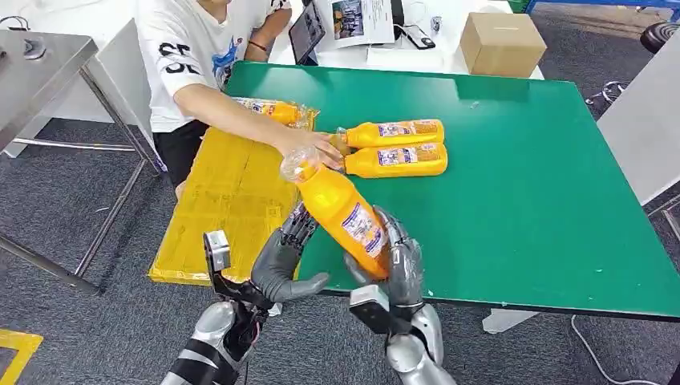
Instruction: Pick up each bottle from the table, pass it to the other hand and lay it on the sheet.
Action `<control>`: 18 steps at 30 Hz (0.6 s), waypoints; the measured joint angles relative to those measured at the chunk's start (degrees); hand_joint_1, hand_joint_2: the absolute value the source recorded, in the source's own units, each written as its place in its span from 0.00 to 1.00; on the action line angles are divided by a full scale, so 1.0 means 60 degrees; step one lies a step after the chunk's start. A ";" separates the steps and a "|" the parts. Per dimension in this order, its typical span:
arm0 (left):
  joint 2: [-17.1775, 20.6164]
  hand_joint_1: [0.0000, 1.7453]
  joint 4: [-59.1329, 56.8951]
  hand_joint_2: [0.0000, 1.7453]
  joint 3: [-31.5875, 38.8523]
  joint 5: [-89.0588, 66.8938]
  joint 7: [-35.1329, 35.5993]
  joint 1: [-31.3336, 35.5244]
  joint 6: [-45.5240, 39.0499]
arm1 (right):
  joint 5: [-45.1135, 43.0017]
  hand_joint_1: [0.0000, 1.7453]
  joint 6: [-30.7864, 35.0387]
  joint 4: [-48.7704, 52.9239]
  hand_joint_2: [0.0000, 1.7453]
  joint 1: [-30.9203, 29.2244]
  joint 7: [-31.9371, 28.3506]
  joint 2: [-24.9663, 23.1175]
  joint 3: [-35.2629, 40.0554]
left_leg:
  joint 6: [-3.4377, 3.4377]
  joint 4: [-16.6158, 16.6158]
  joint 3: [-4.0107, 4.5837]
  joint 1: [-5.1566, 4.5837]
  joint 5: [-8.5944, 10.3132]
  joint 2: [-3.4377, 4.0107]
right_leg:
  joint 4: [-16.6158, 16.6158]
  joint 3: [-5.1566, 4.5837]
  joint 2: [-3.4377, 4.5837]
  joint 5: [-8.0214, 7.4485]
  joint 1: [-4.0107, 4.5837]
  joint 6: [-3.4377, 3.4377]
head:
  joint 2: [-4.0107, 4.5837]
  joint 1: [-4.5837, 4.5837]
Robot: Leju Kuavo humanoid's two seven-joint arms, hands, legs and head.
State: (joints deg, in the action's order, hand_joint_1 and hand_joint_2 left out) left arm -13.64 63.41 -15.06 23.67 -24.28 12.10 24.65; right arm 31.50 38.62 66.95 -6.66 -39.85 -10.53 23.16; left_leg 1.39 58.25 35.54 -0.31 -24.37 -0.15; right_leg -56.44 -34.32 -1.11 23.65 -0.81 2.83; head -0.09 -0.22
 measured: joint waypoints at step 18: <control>0.0142 0.00 -0.0518 1.00 -0.0076 0.0175 0.0160 0.0148 -0.0087 | -0.0273 1.00 -0.0080 -0.1506 1.00 -0.0153 -0.0040 -0.0445 0.1352 | -0.0001 0.0000 0.0000 0.0003 0.0000 0.0005 | -0.0001 -0.0005 0.0003 0.0000 0.0002 -0.0001 | 0.0000 0.0000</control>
State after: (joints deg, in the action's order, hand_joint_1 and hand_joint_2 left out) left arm -12.79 60.30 -15.52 24.72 -23.32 12.99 24.13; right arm 29.86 38.14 57.92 -7.58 -40.09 -13.20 31.28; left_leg 1.39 58.25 35.54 -0.30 -24.37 -0.12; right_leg -56.44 -34.35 -1.09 23.66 -0.80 2.82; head -0.09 -0.22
